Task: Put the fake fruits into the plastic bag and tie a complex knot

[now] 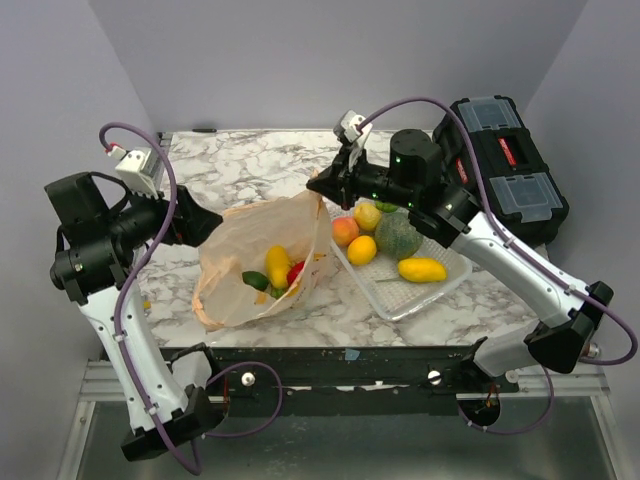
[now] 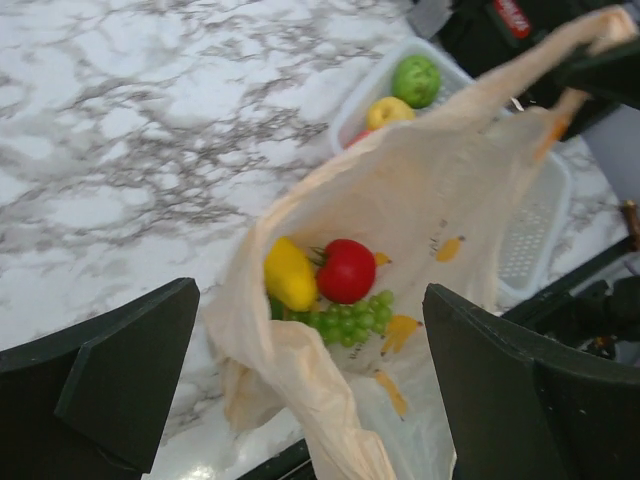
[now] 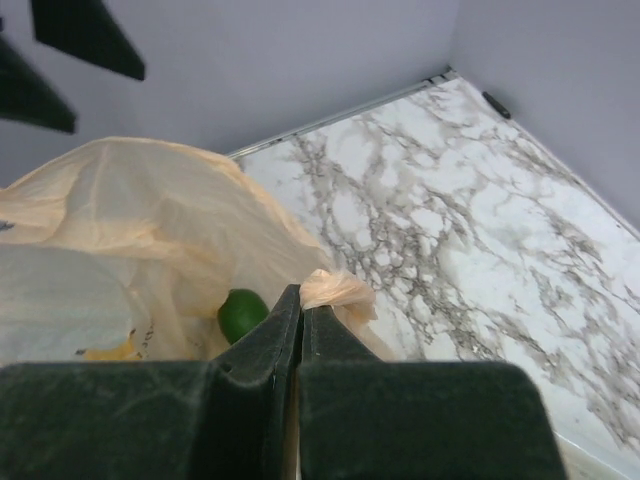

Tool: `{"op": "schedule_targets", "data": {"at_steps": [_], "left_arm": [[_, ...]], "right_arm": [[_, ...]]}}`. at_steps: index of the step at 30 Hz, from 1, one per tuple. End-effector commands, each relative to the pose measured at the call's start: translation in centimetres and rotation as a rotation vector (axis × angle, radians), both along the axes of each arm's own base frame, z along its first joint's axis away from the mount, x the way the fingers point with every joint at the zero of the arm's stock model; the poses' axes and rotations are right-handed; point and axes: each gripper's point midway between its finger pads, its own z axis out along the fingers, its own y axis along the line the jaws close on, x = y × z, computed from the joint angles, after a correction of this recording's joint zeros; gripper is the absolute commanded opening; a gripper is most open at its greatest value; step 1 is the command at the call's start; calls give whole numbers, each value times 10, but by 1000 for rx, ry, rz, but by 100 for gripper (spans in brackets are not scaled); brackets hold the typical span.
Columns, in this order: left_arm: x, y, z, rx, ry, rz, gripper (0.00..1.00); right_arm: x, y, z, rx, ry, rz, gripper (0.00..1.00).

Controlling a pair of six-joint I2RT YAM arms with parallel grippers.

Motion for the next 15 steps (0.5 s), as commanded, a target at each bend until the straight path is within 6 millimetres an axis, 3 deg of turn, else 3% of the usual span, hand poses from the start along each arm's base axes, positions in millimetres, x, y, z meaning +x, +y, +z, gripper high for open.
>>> {"op": "schedule_targets", "data": {"at_steps": [1, 8, 15], "left_arm": [[-29, -40, 7, -166, -43, -213, 98], [-35, -44, -14, -201, -31, -176, 98], [-50, -58, -28, -245, -60, -226, 97]], "right_arm": [[29, -17, 17, 57, -34, -162, 1], [88, -54, 7, 92, -5, -430, 1], [127, -84, 4, 131, -12, -581, 1]]}}
